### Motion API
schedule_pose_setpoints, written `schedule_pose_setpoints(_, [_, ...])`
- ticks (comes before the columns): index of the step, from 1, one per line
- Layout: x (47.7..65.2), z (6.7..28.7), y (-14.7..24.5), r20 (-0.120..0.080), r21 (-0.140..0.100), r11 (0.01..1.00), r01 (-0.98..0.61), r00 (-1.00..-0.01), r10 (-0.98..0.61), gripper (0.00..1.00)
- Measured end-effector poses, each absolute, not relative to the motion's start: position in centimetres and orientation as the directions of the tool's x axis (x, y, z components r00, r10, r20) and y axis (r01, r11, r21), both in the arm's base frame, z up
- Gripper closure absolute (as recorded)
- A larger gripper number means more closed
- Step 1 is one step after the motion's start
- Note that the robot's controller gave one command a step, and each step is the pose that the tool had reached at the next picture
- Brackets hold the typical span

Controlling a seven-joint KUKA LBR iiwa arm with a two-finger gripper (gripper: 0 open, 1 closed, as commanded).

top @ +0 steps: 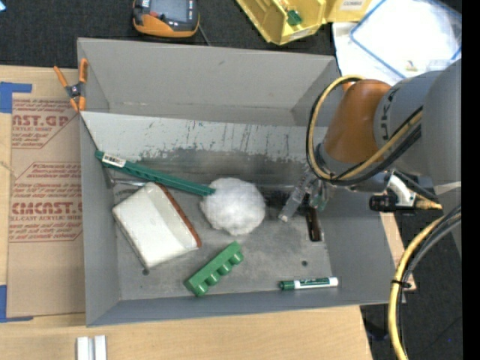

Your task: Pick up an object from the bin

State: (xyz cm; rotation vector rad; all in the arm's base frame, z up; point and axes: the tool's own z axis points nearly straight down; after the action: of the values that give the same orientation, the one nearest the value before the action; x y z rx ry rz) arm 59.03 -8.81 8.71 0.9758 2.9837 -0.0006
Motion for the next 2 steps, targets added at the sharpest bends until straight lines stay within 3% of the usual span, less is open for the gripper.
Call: schedule_pose_setpoints(2, [59.1, 11.8, -8.8, -0.003, 0.002, 0.807, 0.591, -0.807, 0.591, 1.0])
